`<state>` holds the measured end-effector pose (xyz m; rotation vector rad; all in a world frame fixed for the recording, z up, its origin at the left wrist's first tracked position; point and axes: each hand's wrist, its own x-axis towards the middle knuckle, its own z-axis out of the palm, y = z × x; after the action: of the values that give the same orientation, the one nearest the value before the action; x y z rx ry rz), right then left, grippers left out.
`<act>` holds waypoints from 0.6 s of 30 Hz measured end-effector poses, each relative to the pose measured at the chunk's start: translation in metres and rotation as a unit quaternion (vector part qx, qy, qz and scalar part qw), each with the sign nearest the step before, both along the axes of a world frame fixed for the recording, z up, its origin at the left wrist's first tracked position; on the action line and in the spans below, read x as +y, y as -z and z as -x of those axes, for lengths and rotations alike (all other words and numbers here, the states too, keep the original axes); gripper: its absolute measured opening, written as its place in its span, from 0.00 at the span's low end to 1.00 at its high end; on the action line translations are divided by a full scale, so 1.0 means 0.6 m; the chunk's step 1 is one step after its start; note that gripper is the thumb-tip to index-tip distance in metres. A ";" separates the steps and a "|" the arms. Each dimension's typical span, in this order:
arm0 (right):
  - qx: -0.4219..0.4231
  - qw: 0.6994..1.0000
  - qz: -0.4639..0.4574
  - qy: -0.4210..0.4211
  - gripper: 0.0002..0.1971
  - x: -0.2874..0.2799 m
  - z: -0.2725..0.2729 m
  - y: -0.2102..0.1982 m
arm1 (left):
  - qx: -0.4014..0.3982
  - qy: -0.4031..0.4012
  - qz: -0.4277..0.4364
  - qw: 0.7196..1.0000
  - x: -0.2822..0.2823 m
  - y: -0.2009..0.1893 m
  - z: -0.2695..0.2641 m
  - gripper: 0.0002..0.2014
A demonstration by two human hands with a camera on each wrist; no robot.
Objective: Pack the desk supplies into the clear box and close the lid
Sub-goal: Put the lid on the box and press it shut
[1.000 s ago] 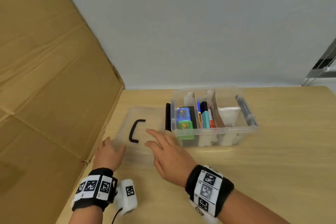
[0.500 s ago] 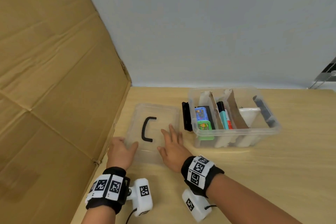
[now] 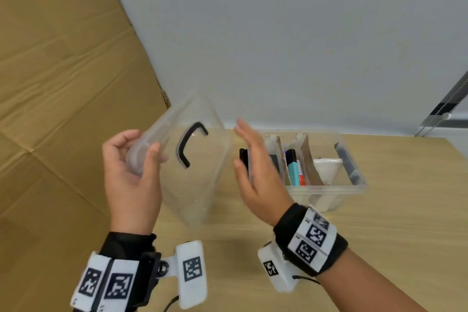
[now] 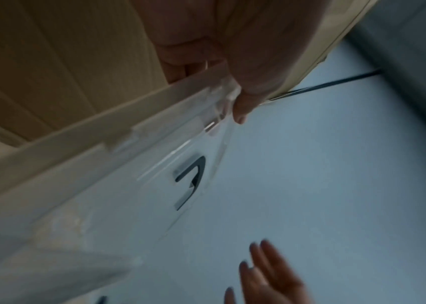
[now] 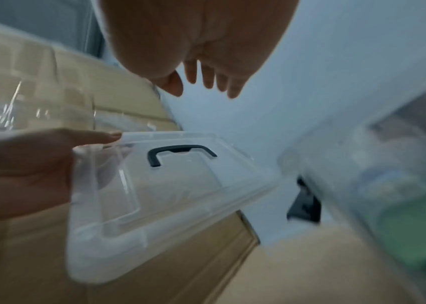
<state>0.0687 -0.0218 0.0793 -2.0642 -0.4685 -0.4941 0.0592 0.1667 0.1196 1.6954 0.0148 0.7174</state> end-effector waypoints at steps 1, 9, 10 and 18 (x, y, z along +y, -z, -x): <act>-0.014 0.999 -0.028 0.036 0.28 -0.017 -0.003 -0.016 | -0.017 0.013 0.018 1.000 -0.009 -0.020 0.008 0.12; 0.092 0.976 -0.157 0.120 0.20 -0.199 -0.017 -0.051 | -0.027 0.171 0.123 0.977 -0.128 -0.078 0.024 0.11; 0.075 0.974 -0.169 0.128 0.13 -0.219 -0.013 -0.047 | -0.025 0.176 0.131 0.975 -0.143 -0.074 0.019 0.12; 0.167 0.929 -0.229 0.239 0.09 -0.324 0.005 0.000 | 0.118 0.224 -0.084 0.964 -0.231 0.035 -0.018 0.26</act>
<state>0.0657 -0.2162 0.0794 -1.7412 0.3403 -0.4639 0.0703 0.0278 0.0983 1.8507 -0.2626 0.1801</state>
